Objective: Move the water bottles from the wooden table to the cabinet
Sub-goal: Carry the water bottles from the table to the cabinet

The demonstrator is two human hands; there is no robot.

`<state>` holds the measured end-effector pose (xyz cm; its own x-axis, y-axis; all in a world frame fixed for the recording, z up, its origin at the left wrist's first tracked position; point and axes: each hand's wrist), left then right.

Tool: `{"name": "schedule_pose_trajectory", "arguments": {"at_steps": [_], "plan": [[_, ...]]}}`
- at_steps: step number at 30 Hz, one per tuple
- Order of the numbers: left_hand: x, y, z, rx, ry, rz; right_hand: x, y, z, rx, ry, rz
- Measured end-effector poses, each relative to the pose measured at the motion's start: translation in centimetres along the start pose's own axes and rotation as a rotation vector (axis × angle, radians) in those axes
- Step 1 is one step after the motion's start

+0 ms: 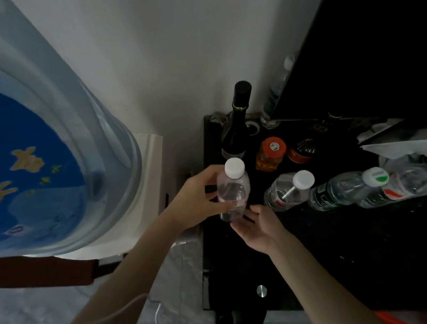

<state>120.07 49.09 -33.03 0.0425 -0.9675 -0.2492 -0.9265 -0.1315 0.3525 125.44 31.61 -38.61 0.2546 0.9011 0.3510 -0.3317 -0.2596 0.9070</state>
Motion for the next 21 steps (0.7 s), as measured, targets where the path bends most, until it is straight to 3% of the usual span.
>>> {"name": "schedule_pose_trajectory", "arguments": {"at_steps": [14, 21], "plan": [[1.8, -1.9, 2.1, -0.017, -0.068, 0.006, 0.4, 0.5, 0.8, -0.057, -0.017, -0.008], [1.6, -0.2, 0.6, -0.107, -0.309, 0.012, 0.4, 6.7, 0.9, -0.095, 0.033, 0.041]]}}
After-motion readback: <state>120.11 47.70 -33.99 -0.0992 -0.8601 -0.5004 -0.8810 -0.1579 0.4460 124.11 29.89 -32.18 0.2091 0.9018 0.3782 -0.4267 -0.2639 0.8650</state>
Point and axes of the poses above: each hand's wrist, its own y-axis away from the middle knuckle, its own x-axis out of the palm, z = x × y, and after that the axes turned 9 degrees about -x, right-handed
